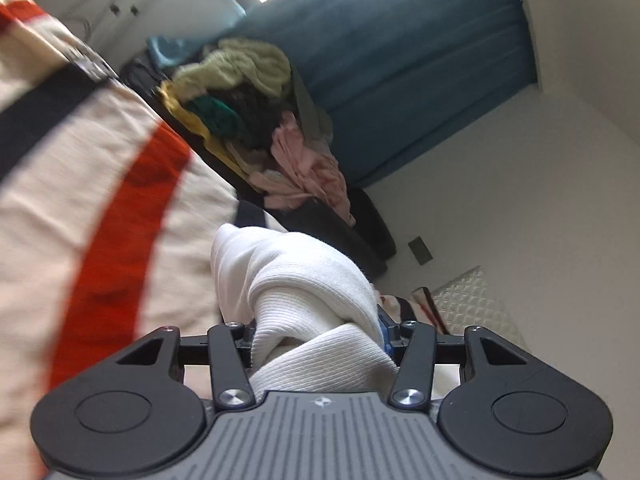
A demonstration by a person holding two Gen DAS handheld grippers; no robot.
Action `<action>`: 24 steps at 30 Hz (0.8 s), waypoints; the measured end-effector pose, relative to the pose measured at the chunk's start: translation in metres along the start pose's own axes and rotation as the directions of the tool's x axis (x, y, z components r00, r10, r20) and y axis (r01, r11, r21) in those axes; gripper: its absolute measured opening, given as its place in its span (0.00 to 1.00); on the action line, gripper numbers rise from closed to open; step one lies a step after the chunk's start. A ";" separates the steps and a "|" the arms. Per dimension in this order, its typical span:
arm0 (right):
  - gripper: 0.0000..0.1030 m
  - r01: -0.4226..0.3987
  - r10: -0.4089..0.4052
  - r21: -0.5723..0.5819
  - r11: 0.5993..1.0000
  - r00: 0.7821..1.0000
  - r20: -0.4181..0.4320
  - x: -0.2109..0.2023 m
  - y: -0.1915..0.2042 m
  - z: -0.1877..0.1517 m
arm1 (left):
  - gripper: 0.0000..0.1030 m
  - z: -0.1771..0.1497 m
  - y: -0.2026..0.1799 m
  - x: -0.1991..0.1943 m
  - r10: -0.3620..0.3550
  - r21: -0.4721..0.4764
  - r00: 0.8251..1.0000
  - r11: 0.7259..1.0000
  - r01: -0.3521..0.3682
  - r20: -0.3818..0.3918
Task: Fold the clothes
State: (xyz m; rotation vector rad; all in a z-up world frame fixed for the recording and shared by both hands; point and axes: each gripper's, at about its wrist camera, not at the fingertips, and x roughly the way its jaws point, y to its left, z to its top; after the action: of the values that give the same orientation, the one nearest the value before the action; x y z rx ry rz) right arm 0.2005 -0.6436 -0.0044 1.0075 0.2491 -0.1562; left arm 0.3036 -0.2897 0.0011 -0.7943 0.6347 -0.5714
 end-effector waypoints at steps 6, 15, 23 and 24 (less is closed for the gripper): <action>0.25 0.098 -0.099 0.020 0.995 0.994 0.055 0.023 -0.068 0.014 | 0.50 -0.043 0.010 0.091 0.032 0.079 0.994 0.997 -0.023 -0.109; 0.28 0.189 -0.187 0.116 0.975 0.982 -0.028 0.025 -0.136 -0.033 | 0.52 -0.083 0.076 0.108 0.013 0.217 0.983 0.976 0.028 -0.185; 0.38 0.261 -0.238 0.241 0.935 0.964 -0.119 0.000 -0.155 -0.059 | 0.60 -0.089 0.064 0.082 0.152 0.344 0.954 0.937 -0.056 -0.258; 0.38 0.281 -0.256 0.243 0.928 0.958 -0.130 -0.007 -0.152 -0.058 | 0.61 -0.089 0.056 0.073 0.171 0.365 0.951 0.929 -0.069 -0.257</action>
State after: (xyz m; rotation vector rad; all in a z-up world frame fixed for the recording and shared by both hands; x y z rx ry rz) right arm 0.1492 -0.6736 -0.1558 1.2409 0.4647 -0.3993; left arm 0.3034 -0.3484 -0.1126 -0.3327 0.8124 -0.6693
